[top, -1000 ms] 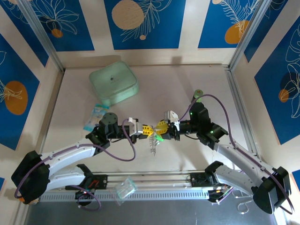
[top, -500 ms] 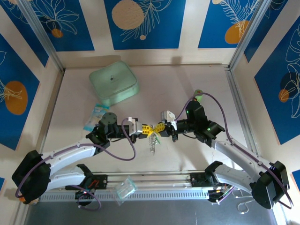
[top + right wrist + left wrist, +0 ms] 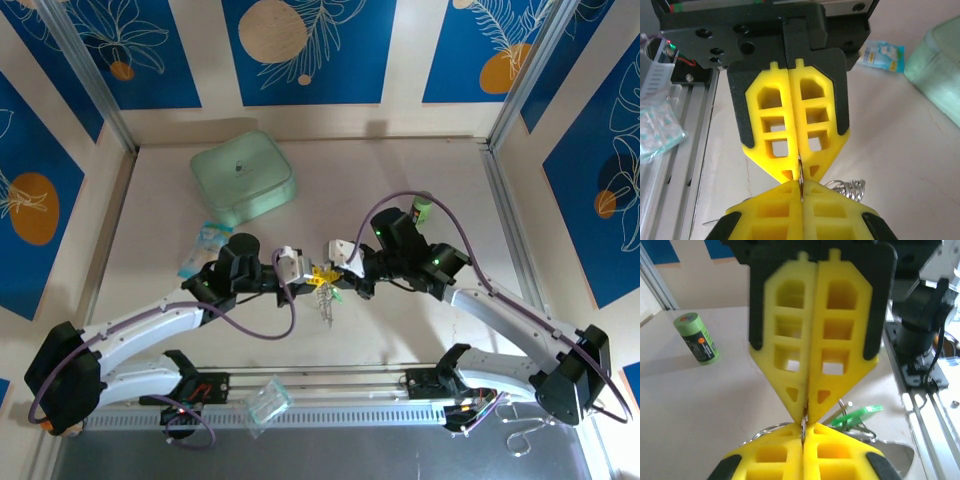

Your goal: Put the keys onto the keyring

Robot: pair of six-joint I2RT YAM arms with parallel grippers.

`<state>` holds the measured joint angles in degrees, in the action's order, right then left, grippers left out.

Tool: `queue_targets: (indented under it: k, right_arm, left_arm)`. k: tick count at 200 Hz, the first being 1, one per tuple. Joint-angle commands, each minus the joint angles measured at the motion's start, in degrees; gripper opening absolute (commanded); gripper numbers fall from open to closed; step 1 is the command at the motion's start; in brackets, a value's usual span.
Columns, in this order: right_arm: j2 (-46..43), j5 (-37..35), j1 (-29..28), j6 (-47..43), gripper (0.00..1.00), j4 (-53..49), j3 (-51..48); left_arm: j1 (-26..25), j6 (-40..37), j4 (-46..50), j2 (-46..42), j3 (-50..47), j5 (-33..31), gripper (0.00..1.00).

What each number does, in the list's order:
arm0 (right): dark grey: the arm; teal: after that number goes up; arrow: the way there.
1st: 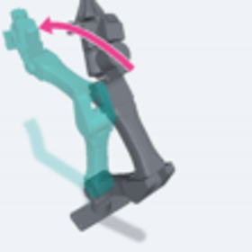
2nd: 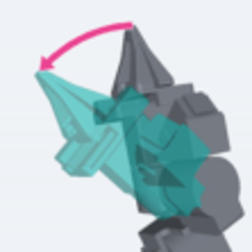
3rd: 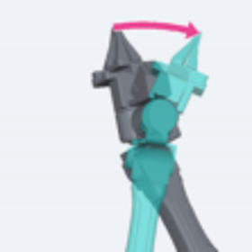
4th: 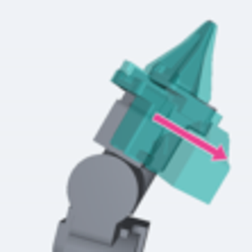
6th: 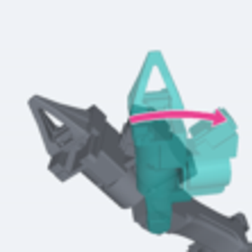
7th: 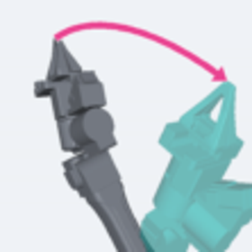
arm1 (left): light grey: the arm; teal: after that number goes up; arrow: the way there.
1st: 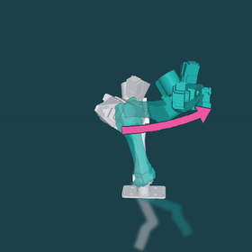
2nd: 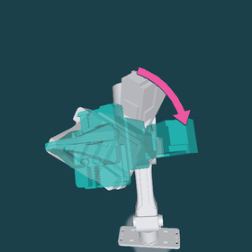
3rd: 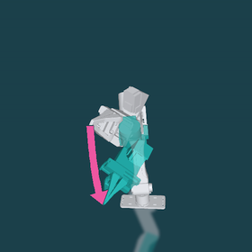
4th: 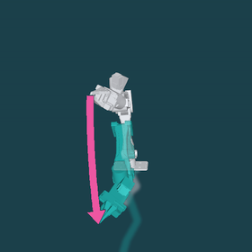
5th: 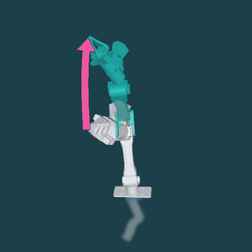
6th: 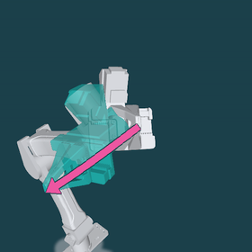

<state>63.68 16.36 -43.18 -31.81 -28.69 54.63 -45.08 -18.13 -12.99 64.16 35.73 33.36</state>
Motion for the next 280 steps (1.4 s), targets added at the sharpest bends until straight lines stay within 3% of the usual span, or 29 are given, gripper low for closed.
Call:
queue_targets:
  k: [1,13,28,38,83,106,169,211,280]
  right_arm:
    - [1.5,2.7,-2.3,-2.1,0.0,-2.6,3.2]
    - [1.1,2.7,-1.9,0.0,0.0,0.6,2.0]
    - [-1.6,5.0,0.9,5.7,0.29,6.8,-2.2]
    - [-3.7,7.2,3.7,10.4,0.36,11.3,-5.5]
    - [-7.2,10.0,5.4,23.3,0.39,15.3,-11.9]
    - [-9.1,10.1,4.8,25.1,0.4,17.7,-14.8]
    - [-9.8,4.2,1.7,20.3,0.36,16.7,-17.1]
    - [-9.4,0.5,0.6,19.8,0.18,17.5,-17.0]
    - [-10.2,-3.7,0.6,15.8,0.0,13.6,-15.3]
  left_arm:
    - [-0.5,-1.9,1.6,-0.1,2.0,0.1,0.0]
    - [-0.5,-1.7,0.9,-0.7,1.5,0.6,0.0]
    - [-0.5,-1.2,-1.6,-1.9,0.0,0.3,0.0]
    - [-0.5,-0.8,-3.6,-2.7,-1.2,0.1,0.0]
    - [-0.5,-0.3,-9.5,-4.0,-4.7,-0.8,0.0]
    - [-0.5,-0.1,-9.9,-4.1,-5.1,-0.6,0.0]
    - [-0.5,2.0,-10.9,-3.7,-4.9,-0.3,0.0]
    - [-0.5,2.2,-10.6,-3.7,-4.7,0.5,0.0]
    - [-0.5,5.1,-11.6,-3.8,-4.1,1.3,0.0]
